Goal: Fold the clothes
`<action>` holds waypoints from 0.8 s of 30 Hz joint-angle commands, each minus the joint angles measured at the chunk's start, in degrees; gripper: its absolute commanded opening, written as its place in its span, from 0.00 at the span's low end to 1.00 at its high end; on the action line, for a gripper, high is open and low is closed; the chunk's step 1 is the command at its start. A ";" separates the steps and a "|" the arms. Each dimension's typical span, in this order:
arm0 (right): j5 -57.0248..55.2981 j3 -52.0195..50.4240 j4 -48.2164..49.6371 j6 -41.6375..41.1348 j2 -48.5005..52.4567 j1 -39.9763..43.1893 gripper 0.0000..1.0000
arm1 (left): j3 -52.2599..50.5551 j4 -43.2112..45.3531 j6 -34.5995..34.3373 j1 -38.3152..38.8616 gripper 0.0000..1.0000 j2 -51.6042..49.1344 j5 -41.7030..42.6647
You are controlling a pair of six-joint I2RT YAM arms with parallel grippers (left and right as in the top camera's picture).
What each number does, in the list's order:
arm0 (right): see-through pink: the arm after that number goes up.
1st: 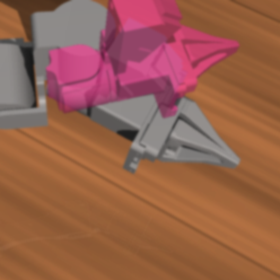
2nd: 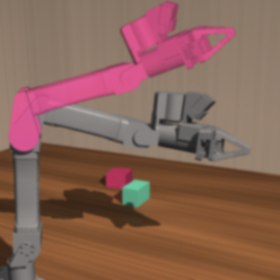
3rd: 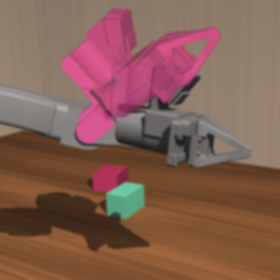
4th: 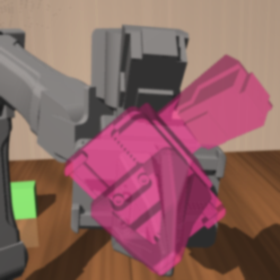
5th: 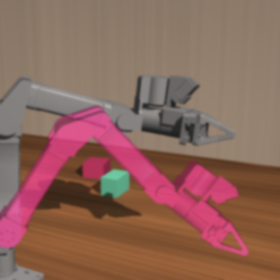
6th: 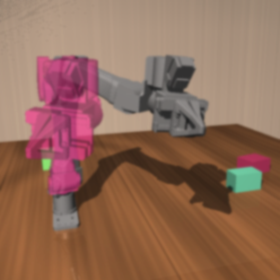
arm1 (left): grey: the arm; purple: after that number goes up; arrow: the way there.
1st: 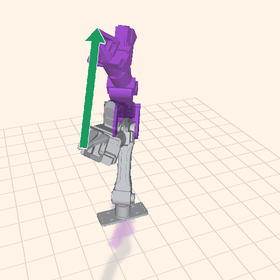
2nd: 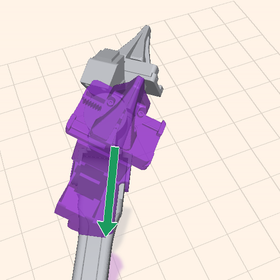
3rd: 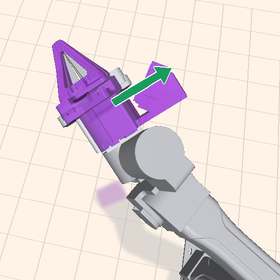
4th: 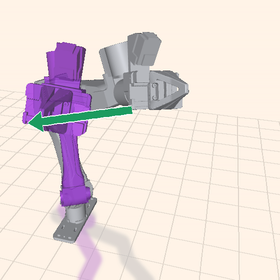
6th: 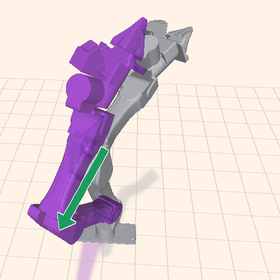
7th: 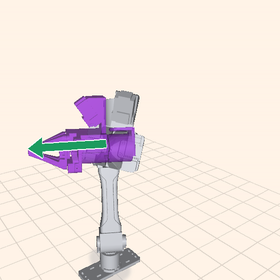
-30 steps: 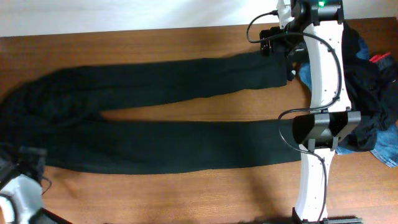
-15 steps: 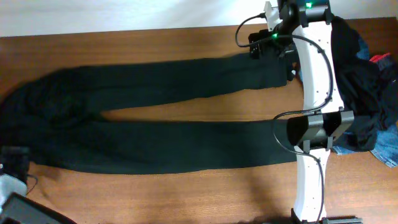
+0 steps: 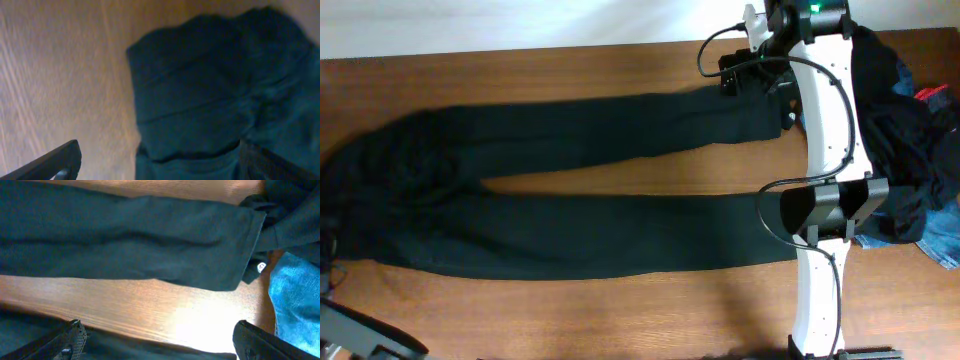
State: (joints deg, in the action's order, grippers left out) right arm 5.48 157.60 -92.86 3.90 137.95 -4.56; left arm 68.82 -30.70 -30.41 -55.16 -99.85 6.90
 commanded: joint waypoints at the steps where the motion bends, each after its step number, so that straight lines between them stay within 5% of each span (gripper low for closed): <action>1: 0.50 -0.22 -0.22 0.37 -0.52 -0.42 0.99 | 0.28 -1.53 -1.29 -0.28 0.99 -3.80 -0.87; 12: 0.31 -0.22 -0.17 0.37 -0.52 -0.42 0.99 | 0.11 -4.46 -1.29 -1.09 0.96 -9.11 -2.23; 15: 0.31 -0.22 -0.15 0.37 -0.52 -0.42 0.99 | 0.11 -1.99 -1.27 -1.53 0.77 -9.11 -2.19; 20: 0.31 -0.22 -0.13 0.37 -0.52 -0.42 0.99 | 0.11 2.19 -1.27 -0.74 0.61 -9.11 -1.77; 24: 0.31 -0.22 -0.17 0.37 -0.52 -0.42 0.99 | -0.04 4.48 -1.27 0.13 0.59 -9.46 -1.77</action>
State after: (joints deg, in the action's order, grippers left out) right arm 5.48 157.60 -92.99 3.90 137.95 -4.56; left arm 68.79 -27.33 -31.53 -55.86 -108.66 5.56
